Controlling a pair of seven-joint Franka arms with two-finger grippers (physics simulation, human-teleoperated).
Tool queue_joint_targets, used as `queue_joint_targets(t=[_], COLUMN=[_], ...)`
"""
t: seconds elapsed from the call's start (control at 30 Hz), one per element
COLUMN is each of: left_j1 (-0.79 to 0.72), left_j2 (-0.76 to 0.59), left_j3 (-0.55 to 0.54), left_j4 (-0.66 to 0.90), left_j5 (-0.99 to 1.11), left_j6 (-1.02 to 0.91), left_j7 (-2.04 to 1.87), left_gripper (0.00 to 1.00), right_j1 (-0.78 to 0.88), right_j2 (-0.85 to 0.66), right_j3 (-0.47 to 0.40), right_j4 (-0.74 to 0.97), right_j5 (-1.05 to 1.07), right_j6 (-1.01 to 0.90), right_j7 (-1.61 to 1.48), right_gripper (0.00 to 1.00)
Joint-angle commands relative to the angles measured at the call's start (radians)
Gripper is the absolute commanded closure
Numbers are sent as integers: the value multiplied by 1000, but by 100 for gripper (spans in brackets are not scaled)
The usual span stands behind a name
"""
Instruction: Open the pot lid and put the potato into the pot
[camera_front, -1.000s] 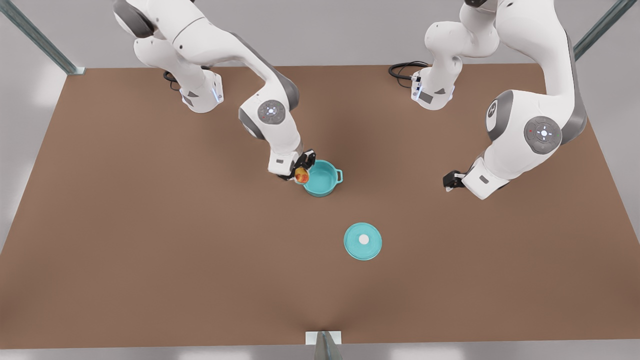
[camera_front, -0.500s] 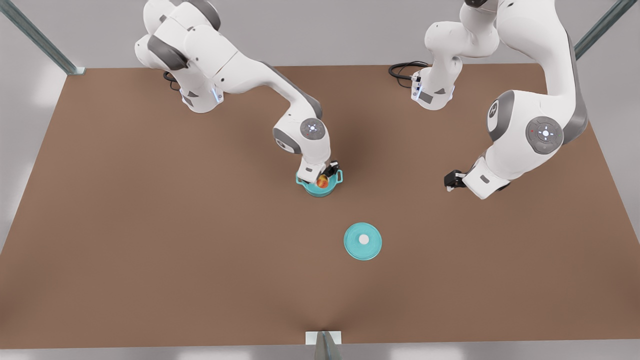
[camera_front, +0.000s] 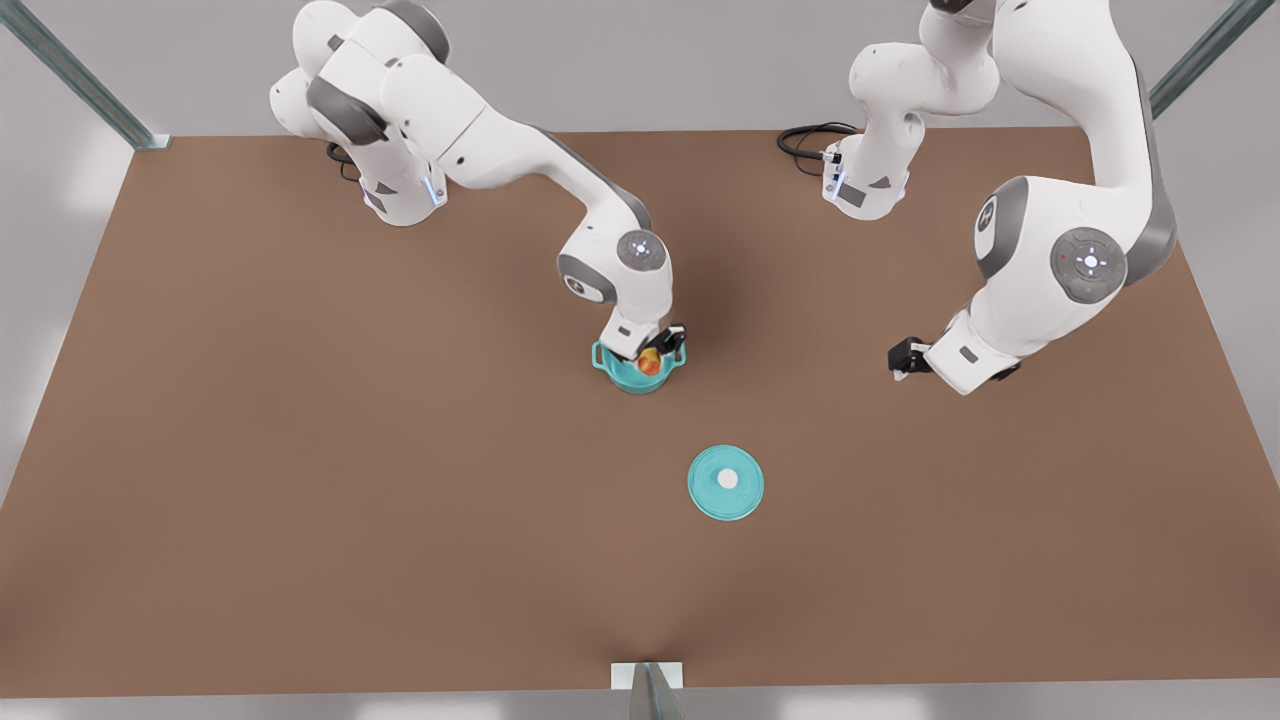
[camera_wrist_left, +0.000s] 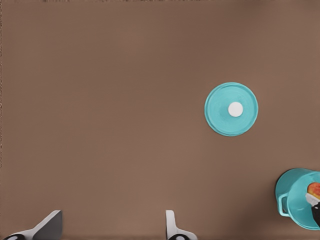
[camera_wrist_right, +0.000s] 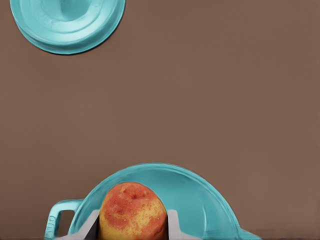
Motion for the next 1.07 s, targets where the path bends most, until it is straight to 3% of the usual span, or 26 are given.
queue_joint_targets(t=[0.0,0.1,0.13,0.17,0.33,0.43,0.57,0.67,0.73,1.03], left_j1=[0,0,0,0,0,0,0,-11,-16,-14], left_j2=[-2,-2,-2,-2,-2,0,1,12,18,23], left_j3=[-1,-1,-1,-1,-1,-1,-1,-2,-1,-1], left_j4=[0,0,0,0,0,0,13,40,47,47], left_j5=[14,12,12,14,14,14,14,17,15,15], left_j6=[-1,-1,-1,-1,-1,-1,-1,0,0,0], left_j7=[-1,-1,-1,-1,-1,-1,-1,8,2,-2], left_gripper=[0,0,0,0,0,0,0,0,0,0], right_j1=[1,7,7,6,-19,-270,-642,-876,-883,-883], right_j2=[-6,-6,-6,-6,-44,-244,-317,-337,-377,-380], right_j3=[3,3,3,3,-3,-6,-13,-13,-8,-8], right_j4=[-5,-5,-5,-5,-5,6,104,112,92,83], right_j5=[-15,-15,-15,-15,-15,-15,-12,136,172,183], right_j6=[-40,-42,-42,-42,-45,-215,-375,-427,-511,-520], right_j7=[206,204,200,203,171,-258,-966,-1009,-929,-928], right_gripper=[57,56,43,0,0,0,0,0,0,0])
